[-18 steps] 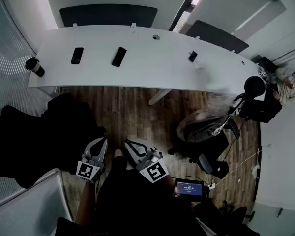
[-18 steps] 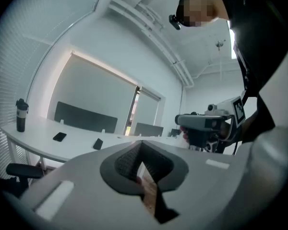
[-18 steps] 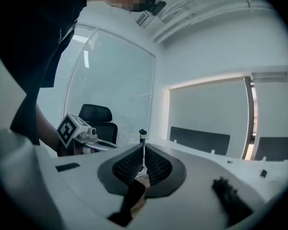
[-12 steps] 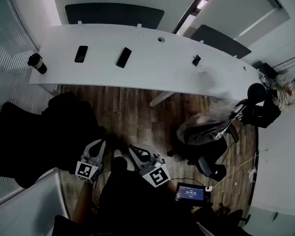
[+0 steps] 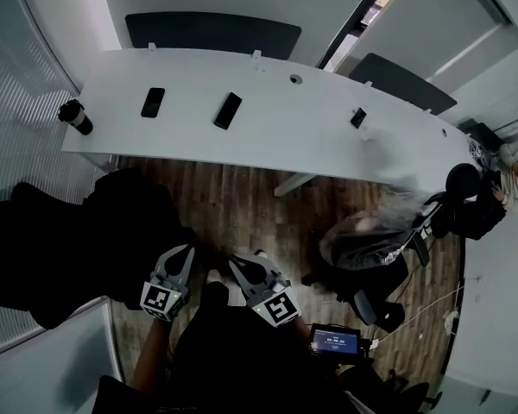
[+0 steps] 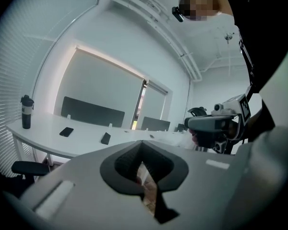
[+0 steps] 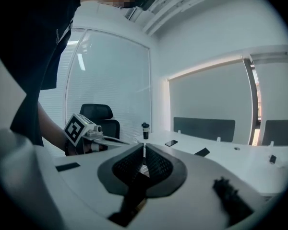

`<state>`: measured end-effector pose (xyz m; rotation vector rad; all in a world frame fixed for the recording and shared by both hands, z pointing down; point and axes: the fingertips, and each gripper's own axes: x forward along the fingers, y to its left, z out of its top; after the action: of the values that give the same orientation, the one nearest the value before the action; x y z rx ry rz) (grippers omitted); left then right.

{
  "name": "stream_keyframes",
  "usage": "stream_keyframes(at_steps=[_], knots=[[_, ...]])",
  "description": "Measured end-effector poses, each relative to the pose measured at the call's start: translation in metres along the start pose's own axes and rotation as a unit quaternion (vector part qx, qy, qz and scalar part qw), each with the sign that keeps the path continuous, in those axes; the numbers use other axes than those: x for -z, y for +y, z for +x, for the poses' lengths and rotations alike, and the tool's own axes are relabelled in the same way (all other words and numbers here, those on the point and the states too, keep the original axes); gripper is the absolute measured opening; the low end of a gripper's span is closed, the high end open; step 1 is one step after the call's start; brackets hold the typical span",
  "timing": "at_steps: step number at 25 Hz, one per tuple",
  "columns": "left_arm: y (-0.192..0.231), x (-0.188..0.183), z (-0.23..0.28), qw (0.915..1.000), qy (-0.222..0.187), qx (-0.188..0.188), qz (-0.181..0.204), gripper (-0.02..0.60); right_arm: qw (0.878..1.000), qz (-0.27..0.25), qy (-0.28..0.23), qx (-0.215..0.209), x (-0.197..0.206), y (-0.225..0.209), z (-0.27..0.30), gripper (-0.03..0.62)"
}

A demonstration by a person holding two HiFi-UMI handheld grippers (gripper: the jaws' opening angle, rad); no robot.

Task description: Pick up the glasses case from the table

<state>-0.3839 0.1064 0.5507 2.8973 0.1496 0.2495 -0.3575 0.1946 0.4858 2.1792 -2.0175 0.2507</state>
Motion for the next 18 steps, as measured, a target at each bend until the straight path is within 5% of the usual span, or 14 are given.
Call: stream_keyframes(at_steps=[9, 18], knots=[[-0.033, -0.007, 0.057, 0.9995, 0.021, 0.011, 0.018, 0.003, 1.000, 0.003, -0.006, 0.013, 0.005, -0.077, -0.024, 0.008], [-0.074, -0.021, 0.116, 0.9993, 0.030, 0.000, 0.021, 0.003, 1.000, 0.009, -0.013, -0.018, 0.015, -0.135, -0.053, 0.008]])
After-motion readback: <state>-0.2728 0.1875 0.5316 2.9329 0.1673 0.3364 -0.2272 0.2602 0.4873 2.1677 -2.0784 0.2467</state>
